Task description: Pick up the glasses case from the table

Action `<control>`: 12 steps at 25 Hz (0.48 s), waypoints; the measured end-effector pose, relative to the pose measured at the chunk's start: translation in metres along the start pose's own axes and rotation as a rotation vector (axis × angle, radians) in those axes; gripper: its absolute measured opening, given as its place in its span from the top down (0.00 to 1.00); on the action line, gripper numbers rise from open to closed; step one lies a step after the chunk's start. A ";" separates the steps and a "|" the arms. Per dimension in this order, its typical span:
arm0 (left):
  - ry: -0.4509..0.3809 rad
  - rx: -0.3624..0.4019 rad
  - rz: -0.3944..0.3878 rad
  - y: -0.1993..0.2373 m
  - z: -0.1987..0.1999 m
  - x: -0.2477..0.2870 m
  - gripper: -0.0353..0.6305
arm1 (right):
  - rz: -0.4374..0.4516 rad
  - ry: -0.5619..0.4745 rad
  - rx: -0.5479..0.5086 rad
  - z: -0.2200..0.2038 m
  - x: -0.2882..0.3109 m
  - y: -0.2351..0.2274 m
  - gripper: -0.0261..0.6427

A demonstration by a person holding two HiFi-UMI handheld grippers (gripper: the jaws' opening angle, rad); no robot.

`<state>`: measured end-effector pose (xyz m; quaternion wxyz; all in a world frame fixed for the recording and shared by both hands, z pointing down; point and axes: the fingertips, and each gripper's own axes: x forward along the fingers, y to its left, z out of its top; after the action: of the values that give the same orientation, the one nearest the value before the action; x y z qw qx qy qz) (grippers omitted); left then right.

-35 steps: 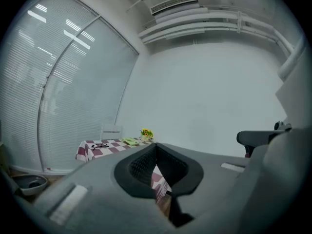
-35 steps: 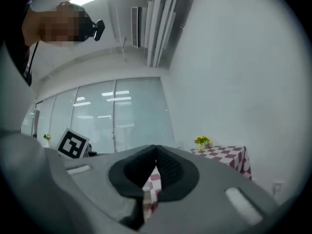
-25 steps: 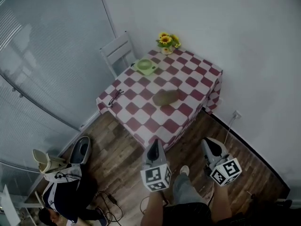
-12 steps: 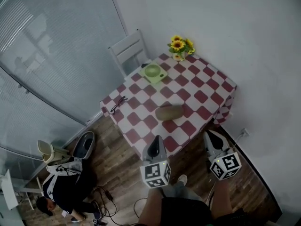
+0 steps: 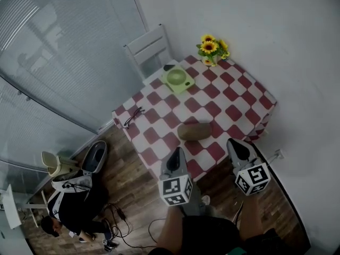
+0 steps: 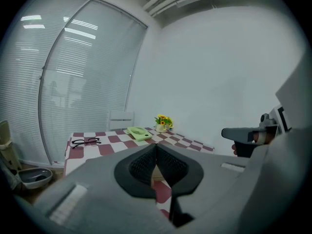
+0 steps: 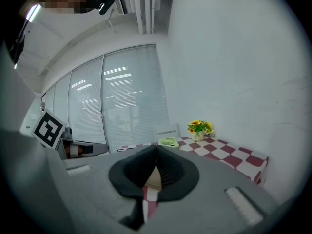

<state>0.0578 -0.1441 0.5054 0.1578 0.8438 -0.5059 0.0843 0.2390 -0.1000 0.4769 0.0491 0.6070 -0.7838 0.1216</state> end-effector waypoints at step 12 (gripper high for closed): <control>0.055 -0.064 0.038 0.041 -0.013 0.049 0.94 | 0.148 0.230 -0.225 -0.016 0.093 0.000 0.96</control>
<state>0.0449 -0.1978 0.5393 0.1969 0.8259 -0.5198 0.0945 0.2135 -0.1835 0.5134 0.1972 0.5201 -0.8243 0.1051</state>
